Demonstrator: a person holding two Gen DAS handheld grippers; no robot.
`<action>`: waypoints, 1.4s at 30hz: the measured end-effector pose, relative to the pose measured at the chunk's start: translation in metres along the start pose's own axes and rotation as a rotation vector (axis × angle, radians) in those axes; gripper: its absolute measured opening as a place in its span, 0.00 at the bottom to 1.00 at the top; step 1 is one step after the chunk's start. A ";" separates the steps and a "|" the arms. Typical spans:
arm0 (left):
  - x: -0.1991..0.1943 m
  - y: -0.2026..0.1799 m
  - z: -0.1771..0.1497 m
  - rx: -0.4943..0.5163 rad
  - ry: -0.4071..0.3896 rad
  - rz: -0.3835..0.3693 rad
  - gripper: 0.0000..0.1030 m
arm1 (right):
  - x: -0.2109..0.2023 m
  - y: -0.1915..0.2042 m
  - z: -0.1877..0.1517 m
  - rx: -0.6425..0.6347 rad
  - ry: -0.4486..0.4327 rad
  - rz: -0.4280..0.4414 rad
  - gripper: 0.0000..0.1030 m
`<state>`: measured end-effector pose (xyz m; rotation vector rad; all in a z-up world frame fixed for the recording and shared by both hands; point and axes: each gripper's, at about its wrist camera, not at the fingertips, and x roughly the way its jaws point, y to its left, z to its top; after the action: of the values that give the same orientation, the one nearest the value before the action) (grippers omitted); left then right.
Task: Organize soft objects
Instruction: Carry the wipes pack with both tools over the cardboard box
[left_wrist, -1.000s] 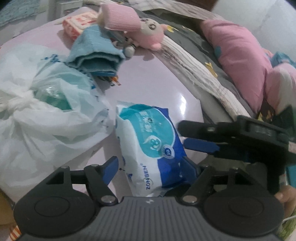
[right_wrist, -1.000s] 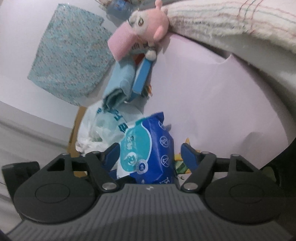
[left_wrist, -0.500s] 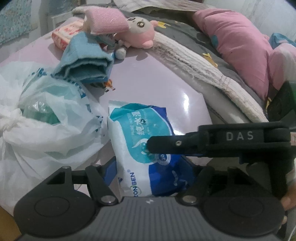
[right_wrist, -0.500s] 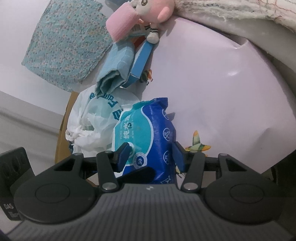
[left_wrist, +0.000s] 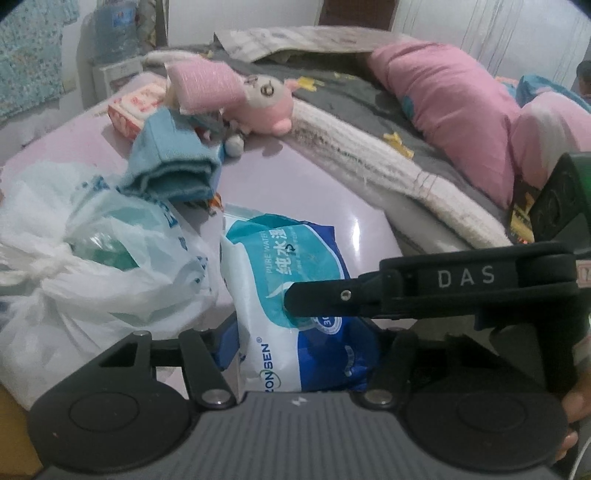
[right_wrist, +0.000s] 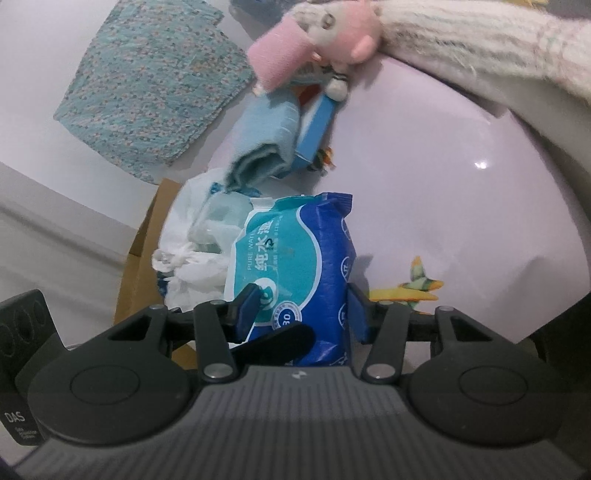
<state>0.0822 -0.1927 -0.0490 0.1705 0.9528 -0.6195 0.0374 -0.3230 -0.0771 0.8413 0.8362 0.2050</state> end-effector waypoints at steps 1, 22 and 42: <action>-0.005 0.000 0.001 -0.001 -0.014 0.003 0.61 | -0.003 0.005 0.001 -0.012 -0.007 0.003 0.48; -0.168 0.141 0.015 -0.257 -0.314 0.300 0.59 | 0.074 0.236 0.033 -0.406 0.106 0.257 0.48; -0.112 0.354 0.054 -0.539 -0.124 0.245 0.61 | 0.253 0.343 0.075 -0.449 0.370 0.078 0.51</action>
<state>0.2731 0.1208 0.0267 -0.2269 0.9297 -0.1323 0.3141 -0.0177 0.0559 0.4160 1.0516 0.6072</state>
